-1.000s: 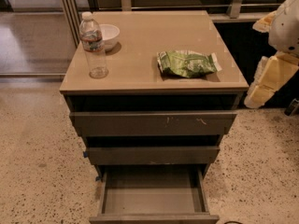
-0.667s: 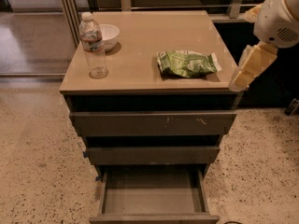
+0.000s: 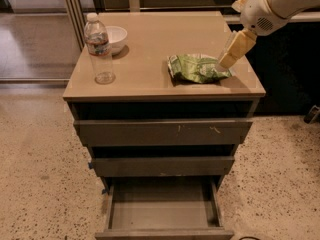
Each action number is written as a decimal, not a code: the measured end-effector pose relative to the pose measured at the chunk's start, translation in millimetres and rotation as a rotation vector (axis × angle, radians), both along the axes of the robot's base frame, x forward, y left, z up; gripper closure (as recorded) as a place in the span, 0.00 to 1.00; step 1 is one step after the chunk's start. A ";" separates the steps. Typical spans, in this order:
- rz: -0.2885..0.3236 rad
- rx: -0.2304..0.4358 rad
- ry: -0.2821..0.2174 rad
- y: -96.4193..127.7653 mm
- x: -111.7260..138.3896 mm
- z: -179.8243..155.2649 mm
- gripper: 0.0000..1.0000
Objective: Place green jalapeno chip bag into bottom drawer
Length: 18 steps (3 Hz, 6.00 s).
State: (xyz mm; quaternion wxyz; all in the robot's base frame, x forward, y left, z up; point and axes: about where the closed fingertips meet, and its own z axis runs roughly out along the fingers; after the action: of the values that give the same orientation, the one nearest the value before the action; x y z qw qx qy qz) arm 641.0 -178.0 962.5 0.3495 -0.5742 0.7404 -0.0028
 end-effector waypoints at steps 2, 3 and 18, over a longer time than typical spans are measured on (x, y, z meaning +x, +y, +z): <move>-0.010 -0.001 -0.007 -9.3 2.0 -31.9 0.00; -0.021 0.009 -0.015 -10.4 9.3 -50.9 0.13; 0.111 -0.030 0.360 -12.5 -140.7 -237.8 1.00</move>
Offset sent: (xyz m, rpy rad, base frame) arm 0.0068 -0.0188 -0.0571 -0.0033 -0.0267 -0.0337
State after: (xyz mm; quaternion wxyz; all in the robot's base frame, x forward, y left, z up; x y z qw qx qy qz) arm 500.3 -190.5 724.7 0.2025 -0.6104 0.7581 0.1084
